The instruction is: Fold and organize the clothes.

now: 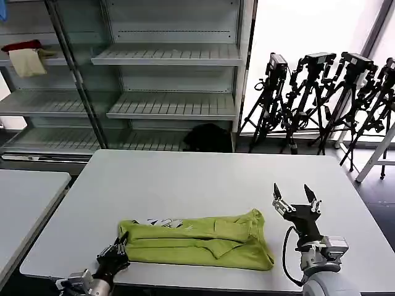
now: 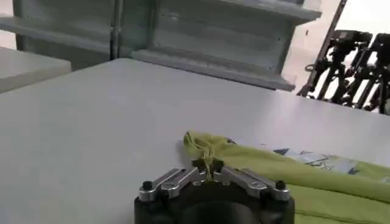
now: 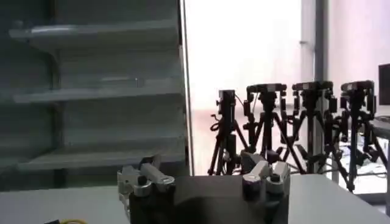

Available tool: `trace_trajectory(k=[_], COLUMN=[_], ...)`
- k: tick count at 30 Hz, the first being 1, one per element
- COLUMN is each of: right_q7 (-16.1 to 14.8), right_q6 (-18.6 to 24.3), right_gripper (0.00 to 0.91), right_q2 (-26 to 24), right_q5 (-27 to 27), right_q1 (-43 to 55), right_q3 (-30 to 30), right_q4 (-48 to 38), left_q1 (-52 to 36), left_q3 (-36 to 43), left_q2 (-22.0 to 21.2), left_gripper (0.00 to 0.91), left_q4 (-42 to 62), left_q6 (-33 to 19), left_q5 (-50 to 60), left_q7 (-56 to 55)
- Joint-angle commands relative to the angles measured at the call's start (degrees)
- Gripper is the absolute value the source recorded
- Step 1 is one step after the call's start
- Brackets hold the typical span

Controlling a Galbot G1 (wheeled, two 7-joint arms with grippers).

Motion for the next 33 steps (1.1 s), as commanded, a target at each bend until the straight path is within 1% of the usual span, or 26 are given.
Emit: trace_trajectory(k=[1,5,8,10,11,12,14,16,18,20,22,24,26,27,28,30,33], right_q7=[0.4,0.5,0.7,0.7,0.7,0.6,0.6,0.6,0.7,0.7,0.8,0.9,1.0,1.0,1.0,1.1,0.8], right_q6=[0.0,0.0,0.0,0.0,0.0,0.1,0.1,0.2,0.3,0.4,0.4,0.4,0.4,0.3,0.3,0.4,0.6], right_gripper=[0.907,0.907,0.907,0.907,0.907,0.907,0.907,0.907,0.907,0.907,0.907,0.907,0.907,0.907,0.907,0.907,0.907], right_q2=[-0.1,-0.3,-0.4,-0.4,-0.5,-0.5,-0.7,-0.7,-0.6,-0.3,-0.2,-0.2,-0.2,-0.3,-0.3,-0.4,-0.5], right_q5=[0.8,0.8,0.9,0.8,0.9,0.9,0.9,0.9,0.9,0.8,0.8,0.6,0.6,0.6,0.6,0.5,0.3], right_q1=[0.4,0.6,0.8,0.9,0.9,0.9,0.9,0.9,0.9,0.8,0.7,0.6,0.5,0.4,0.3,-0.1,-0.9], right_q3=[0.8,1.1,1.2,1.2,1.2,1.2,1.2,1.3,1.3,1.2,1.1,1.0,1.2,1.3,1.3,1.6,1.6], right_q4=[-0.2,-0.6,-1.1,-1.3,-1.5,-1.6,-2.0,-2.3,-2.6,-3.0,-3.2,-3.4,-3.5,-3.6,-3.6,-3.8,-3.7], left_q1=[-0.3,-1.1,-2.0,-2.3,-2.3,-2.3,-2.4,-2.2,-2.0,-1.8,-2.0,-2.3,-2.4,-2.7,-3.0,-4.5,-6.3], left_q3=[-2.6,-9.7,-16.8,-20.8,-22.6,-24.1,-26.7,-28.3,-28.2,-26.2,-20.8,-13.5,-3.1,3.3,6.3,16.8,24.1], left_q2=[0.2,2.8,6.4,10.9,12.2,15.3,19.0,21.1,21.2,19.5,15.3,10.9,7.6,5.7,5.0,2.7,0.1], left_gripper=[0.0,0.0,0.0,0.0,0.0,0.0,0.0,0.0,0.0,0.0,0.0,0.0,0.0,0.0,0.0,0.0,0.0], left_q4=[-0.7,-1.5,-1.1,0.2,0.7,1.3,2.0,0.8,-2.1,-6.5,-11.7,-15.7,-19.5,-20.9,-21.4,-21.3,-18.6], left_q6=[-6.0,-6.0,-5.5,-4.6,-4.2,-4.3,-4.1,-3.0,-1.5,0.8,2.8,4.4,6.6,7.9,8.5,10.6,11.7], left_q5=[3.1,5.5,8.5,8.7,8.7,8.9,9.9,9.7,8.8,6.7,6.8,8.0,9.0,10.6,11.0,12.0,13.3], left_q7=[1.5,3.6,6.1,8.0,8.7,9.2,10.0,10.5,10.7,10.5,9.2,8.1,5.7,4.7,3.6,0.8,-1.1])
